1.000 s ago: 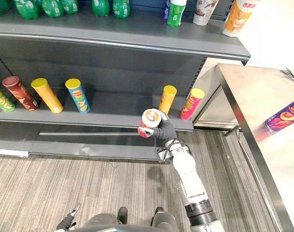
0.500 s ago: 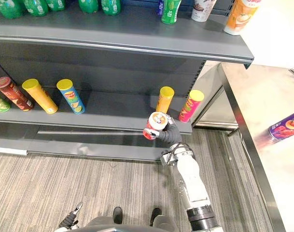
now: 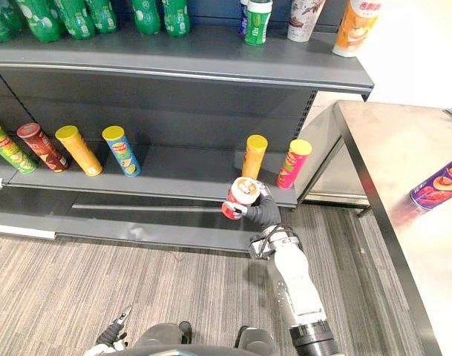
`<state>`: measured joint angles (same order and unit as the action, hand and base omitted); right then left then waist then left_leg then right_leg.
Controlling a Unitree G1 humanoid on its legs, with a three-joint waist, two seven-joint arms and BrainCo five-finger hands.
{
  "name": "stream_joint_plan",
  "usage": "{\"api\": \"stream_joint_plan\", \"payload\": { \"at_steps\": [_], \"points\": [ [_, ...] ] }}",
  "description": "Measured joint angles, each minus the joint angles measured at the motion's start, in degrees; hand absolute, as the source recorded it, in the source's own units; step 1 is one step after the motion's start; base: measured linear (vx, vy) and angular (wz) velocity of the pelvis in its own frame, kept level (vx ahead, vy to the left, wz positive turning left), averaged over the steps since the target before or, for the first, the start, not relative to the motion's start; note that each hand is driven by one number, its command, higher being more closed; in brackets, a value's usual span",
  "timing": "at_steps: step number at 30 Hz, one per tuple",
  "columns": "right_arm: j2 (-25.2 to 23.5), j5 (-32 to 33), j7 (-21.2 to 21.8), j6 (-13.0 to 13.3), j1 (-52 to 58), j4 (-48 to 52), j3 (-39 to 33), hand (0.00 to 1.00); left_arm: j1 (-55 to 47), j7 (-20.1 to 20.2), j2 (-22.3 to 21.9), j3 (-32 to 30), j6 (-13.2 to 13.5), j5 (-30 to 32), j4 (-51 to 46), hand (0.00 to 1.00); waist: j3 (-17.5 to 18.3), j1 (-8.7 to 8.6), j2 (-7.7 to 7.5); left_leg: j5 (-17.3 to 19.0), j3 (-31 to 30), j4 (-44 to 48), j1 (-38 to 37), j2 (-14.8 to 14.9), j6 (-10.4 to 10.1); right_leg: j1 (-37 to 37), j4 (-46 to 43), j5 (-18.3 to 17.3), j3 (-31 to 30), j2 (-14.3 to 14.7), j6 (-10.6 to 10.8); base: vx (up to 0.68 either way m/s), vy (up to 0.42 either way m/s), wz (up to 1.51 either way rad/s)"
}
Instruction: Put the gum and the chips on the shelf.
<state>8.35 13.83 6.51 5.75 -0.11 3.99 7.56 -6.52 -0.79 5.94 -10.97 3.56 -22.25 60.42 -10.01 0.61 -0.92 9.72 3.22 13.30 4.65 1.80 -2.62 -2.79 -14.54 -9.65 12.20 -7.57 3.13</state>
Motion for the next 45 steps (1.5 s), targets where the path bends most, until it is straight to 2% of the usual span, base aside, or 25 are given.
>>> {"api": "stream_joint_plan", "payload": {
  "at_steps": [2, 6, 11, 16, 22, 28, 32, 37, 40, 45],
  "points": [
    [0.05, -0.07, 0.00, -0.01, -0.29, -0.01, -0.42, 1.00, -0.29, -0.02, -0.15, 0.07, 0.00, 0.18, 0.00, 0.00, 0.02, -0.24, 0.10, -3.32, 1.78, -4.66, -1.93, -0.56, 0.53, -1.33, -0.14, 0.64, -1.27, -0.41, 0.47, 0.01, 0.007, -0.15],
    [0.06, -0.30, -0.04, -0.01, -1.75, -0.39, -0.40, 1.00, -0.77, -0.93, -0.28, 0.06, 0.02, 1.82, 0.36, 0.00, 0.24, -0.35, 0.29, -5.30, 5.04, -9.12, -4.92, -0.62, 0.99, -1.34, 2.40, 2.77, -4.64, 0.31, 1.10, 0.05, 0.026, -0.47],
    [0.68, -0.31, -0.14, 0.00, -2.37, -1.97, -0.35, 1.00, -0.45, -1.06, -0.24, 0.53, 0.04, 4.64, 1.13, 0.00, 1.79, -0.49, 0.43, -5.81, 8.57, -12.06, -5.80, -0.82, 1.56, -0.65, 8.58, 6.82, -7.67, 1.10, 2.13, 0.07, 0.070, -0.40],
    [0.68, -0.32, -0.09, -0.10, -4.53, -5.21, 0.67, 1.00, 0.20, -1.02, -0.31, 0.55, 0.02, 4.66, 1.17, 0.00, 2.41, -0.33, 0.24, -5.82, 8.70, -12.23, -6.60, -2.14, 1.57, 1.98, 13.71, 9.28, -8.60, 0.25, 3.43, 0.05, 0.082, -0.10],
    [0.65, -0.32, 0.10, -0.11, -6.88, -6.37, 3.67, 1.00, 0.20, -1.18, -1.04, 0.44, 0.00, 5.03, 1.26, 0.00, 3.90, 0.16, 0.12, -5.83, 8.59, -13.28, -6.97, -2.02, 1.56, 3.17, 16.73, 10.90, -8.11, 0.50, 3.37, -0.01, 0.000, -0.01],
    [0.65, -0.25, 0.69, -1.32, -10.53, -7.89, 7.93, 1.00, 0.45, -1.22, -1.18, 0.08, -0.25, 5.13, 1.25, 0.00, 4.46, 1.01, -0.44, -7.04, 8.35, -15.25, -7.95, -1.62, 1.61, 4.39, 18.84, 12.12, -7.59, 1.14, 2.91, -0.05, -0.034, 0.01],
    [0.67, 0.23, 2.54, -3.12, -15.80, -9.73, 13.40, 1.00, 0.68, -1.23, -1.23, -0.19, -0.43, 5.13, 1.20, 0.00, 4.86, 1.09, -1.18, -7.76, 7.06, -15.75, -8.05, -1.33, 1.56, 5.50, 20.26, 12.73, -6.11, 1.47, 2.80, -0.04, -0.046, 0.17],
    [-0.45, 4.53, 2.81, -4.98, -27.02, -10.81, 20.15, 1.00, 1.05, -1.38, -1.30, -0.31, -0.55, 5.05, 1.19, 0.00, 5.15, 2.03, -1.74, -8.24, 6.87, -16.34, -8.55, -0.75, 1.33, 6.06, 20.51, 12.97, -5.94, 2.03, 2.49, -0.04, -0.040, 0.03],
    [-0.40, 6.45, 2.25, -5.45, -34.00, -11.99, 20.55, 1.00, 1.60, -1.63, -1.30, -0.59, -1.01, 4.94, 1.19, 0.00, 5.42, 2.95, -2.53, -8.39, 6.63, -16.38, -8.43, -0.62, 1.23, 6.05, 20.51, 12.99, -5.71, 2.19, 2.43, -0.04, -0.027, 0.03],
    [-0.33, 7.56, -0.49, -5.56, -46.68, -17.71, 18.21, 1.00, 1.88, -2.50, -1.26, -0.79, -1.17, 4.88, 0.96, 0.00, 5.63, 3.28, -3.81, -9.32, 5.42, -17.24, -8.08, -0.62, 1.29, 5.98, 20.50, 12.94, -4.72, 2.32, 2.34, -0.03, -0.024, 0.14]
  ]
}}
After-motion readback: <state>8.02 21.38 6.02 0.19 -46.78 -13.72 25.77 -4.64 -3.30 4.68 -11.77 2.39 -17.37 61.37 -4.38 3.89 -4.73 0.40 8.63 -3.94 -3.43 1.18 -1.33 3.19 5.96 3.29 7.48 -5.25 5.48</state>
